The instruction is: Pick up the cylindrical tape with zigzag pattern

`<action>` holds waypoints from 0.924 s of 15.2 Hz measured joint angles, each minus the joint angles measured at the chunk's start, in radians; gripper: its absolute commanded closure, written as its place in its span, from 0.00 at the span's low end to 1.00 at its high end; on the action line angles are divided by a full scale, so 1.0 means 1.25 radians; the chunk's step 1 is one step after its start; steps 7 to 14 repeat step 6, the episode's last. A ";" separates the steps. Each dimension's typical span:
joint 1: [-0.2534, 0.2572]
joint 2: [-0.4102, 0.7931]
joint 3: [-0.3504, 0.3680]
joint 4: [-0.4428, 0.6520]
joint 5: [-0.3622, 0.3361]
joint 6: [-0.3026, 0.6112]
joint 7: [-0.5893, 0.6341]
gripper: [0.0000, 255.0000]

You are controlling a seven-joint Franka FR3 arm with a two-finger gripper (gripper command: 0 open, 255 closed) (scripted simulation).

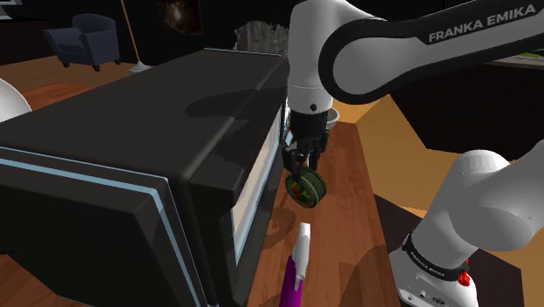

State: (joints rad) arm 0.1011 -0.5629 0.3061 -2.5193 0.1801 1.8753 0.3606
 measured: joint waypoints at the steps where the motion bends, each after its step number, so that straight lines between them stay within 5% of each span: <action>1: 0.000 -0.004 -0.002 0.007 -0.001 -0.011 -0.001 1.00; 14: -0.001 -0.013 -0.007 0.049 -0.004 -0.061 0.003 1.00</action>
